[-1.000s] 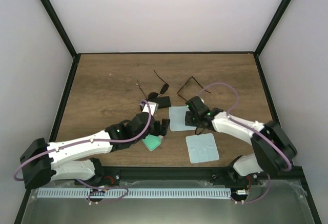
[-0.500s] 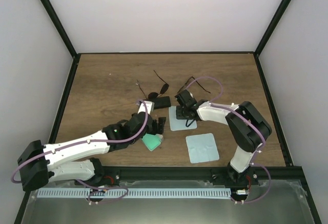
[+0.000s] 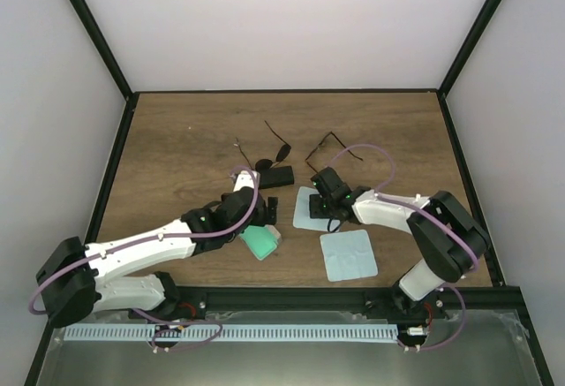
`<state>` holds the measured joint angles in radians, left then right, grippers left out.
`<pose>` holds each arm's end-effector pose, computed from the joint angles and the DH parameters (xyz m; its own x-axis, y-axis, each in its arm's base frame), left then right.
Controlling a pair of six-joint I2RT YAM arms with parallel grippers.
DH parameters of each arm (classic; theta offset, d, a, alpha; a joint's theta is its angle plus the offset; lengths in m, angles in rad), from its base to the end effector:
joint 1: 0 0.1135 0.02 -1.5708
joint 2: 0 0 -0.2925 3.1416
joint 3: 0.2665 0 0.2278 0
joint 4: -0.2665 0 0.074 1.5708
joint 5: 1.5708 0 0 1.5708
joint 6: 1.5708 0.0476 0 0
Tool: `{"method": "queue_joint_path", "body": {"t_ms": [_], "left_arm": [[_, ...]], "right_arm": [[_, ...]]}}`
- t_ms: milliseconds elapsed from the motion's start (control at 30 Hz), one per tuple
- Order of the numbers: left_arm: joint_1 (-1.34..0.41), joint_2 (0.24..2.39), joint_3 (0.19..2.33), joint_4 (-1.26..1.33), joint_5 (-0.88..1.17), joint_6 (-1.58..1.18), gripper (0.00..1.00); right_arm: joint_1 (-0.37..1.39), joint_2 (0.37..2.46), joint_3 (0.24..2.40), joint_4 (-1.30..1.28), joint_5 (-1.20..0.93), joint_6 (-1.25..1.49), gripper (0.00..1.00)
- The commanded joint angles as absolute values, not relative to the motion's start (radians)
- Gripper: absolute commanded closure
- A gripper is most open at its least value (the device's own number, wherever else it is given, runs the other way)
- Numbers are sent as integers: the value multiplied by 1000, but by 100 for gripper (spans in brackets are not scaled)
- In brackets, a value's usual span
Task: Organize the sunglasses
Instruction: Adjust the glasses cleaning cloth at the center of the board.
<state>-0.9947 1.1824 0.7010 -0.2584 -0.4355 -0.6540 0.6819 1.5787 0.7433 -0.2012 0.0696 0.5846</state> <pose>0.1358 -0.1721 0.2567 -0.6507 -0.0108 -0.7592 0.2453 0.9433 -0.2236 0.2164 0.1714 0.1787 -0.8891 -0.0126 -0.4576 -0.1326 0.9639 0.2311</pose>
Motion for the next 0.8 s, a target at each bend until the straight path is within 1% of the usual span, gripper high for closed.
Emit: {"method": "queue_joint_path", "body": {"t_ms": [0,67,233,300,367,400,433,500,600,667,700,767], "left_arm": [[-988,1202,706,-247,-425,-663,0],[-987,1209,707,-240,-427,-663,0],[-985,1205,704,-217,-412,-665,0],[-985,1199,701,-207,-404,-663,0],[-985,1198,703,-201,-402,-658,0],[-985,1198,711,-204,-401,-649,0],[-984,1203,726,-213,-402,-637,2],[-985,1225,782,-252,-401,-611,15],[-985,1284,902,-307,-388,-585,29],[-985,1340,991,-308,-373,-556,32],[-980,1376,1017,-299,-370,-542,33],[-962,1459,1072,-274,-306,-522,38]], "right_arm": [[690,1504,722,-240,111,599,54],[690,1473,733,-240,125,596,52],[689,1439,772,-256,171,599,35],[674,1433,779,-258,186,601,32],[636,1442,772,-253,165,601,34],[618,1452,768,-246,164,601,36],[605,1463,764,-241,170,600,38],[594,1499,767,-236,177,597,41],[594,1547,772,-223,207,597,46],[594,1575,774,-214,236,603,51],[594,1582,773,-209,232,604,52],[592,1589,763,-187,231,604,54]]}}
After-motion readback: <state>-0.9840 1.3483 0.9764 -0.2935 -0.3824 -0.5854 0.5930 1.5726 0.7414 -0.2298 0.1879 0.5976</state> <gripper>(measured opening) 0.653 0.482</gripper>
